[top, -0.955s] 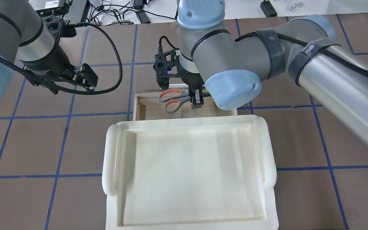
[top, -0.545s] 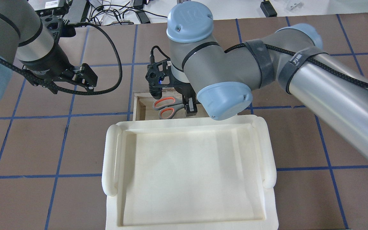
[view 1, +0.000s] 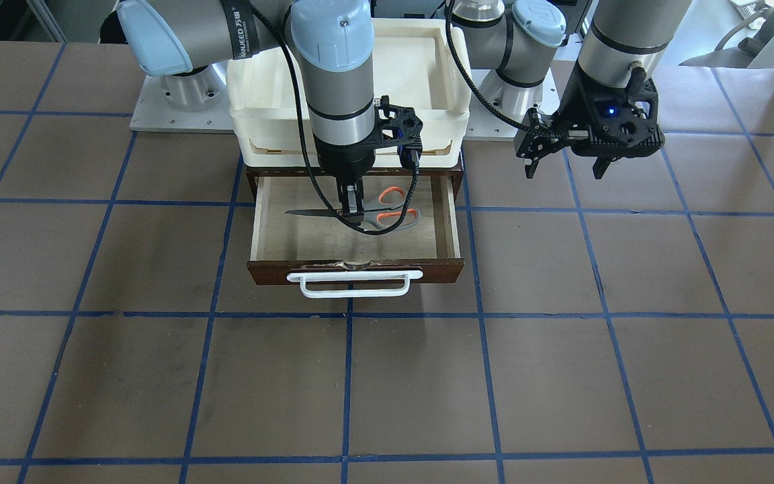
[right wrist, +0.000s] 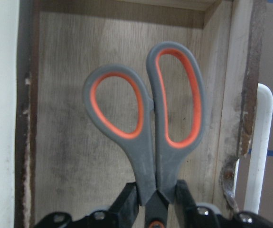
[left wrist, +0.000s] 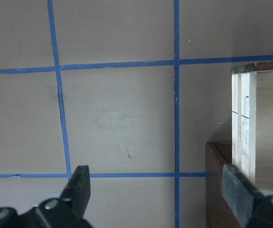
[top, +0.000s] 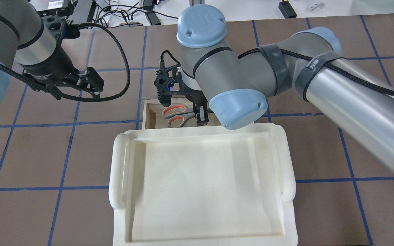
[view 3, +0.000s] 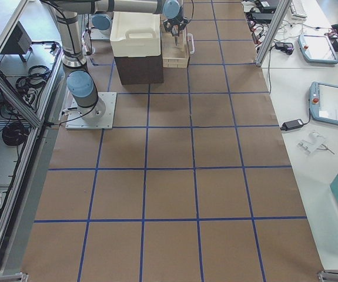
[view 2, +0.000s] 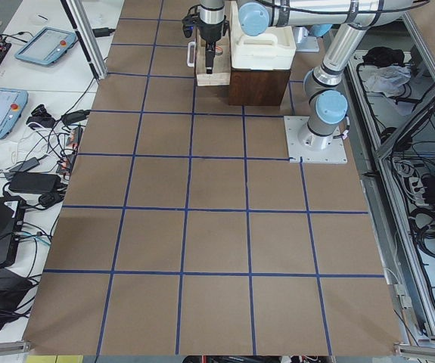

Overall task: Put scissors in drawer and close it
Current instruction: 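Lower the scissors into the drawer and open the right gripper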

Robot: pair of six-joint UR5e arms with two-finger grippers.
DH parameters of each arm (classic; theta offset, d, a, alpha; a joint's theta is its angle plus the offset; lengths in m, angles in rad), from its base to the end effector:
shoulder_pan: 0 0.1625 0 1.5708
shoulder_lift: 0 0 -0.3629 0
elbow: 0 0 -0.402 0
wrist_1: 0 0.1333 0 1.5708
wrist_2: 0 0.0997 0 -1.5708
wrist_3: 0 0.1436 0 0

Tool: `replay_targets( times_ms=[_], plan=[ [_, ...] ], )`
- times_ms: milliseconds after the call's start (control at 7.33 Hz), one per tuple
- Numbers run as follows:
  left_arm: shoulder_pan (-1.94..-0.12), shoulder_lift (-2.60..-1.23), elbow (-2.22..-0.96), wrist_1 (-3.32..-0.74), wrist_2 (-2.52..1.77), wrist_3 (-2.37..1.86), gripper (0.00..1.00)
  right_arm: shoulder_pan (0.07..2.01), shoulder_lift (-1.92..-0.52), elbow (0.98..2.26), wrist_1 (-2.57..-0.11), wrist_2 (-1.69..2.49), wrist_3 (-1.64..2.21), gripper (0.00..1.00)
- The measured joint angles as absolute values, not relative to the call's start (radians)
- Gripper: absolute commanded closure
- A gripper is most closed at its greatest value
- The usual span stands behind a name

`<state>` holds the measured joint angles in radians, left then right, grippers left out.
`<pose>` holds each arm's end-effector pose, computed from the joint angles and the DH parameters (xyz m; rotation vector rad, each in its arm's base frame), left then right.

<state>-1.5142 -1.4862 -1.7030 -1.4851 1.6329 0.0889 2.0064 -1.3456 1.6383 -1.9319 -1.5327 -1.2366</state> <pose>-0.0973 -0.4822 0.3655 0.0479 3.0761 -0.0515 0.3685 -0.4629 0.2639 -2.3245 2.0973 -0.1219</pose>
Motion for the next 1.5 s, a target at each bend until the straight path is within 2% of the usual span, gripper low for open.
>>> replay_targets(
  times_ms=[273,409,682,1500],
  plan=[
    [-1.514,-1.486,-1.703,-1.486,1.635,0.089,0.00,2.006,-1.326,1.638,-1.955,-1.532,-1.234,0.98],
    [-1.514,-1.486,-1.703,-1.486,1.637,0.089,0.00,2.006,-1.321,1.638,-1.958,-1.532,-1.234,0.61],
    [-1.514,-1.486,-1.703,-1.486,1.638,0.089,0.00,2.006,-1.315,1.639,-1.959,-1.530,-1.231,0.00],
    [-1.514,-1.490,-1.704,-1.486,1.637,0.088,0.00,1.990,-1.327,1.630,-1.961,-1.532,-1.233,0.00]
  ],
)
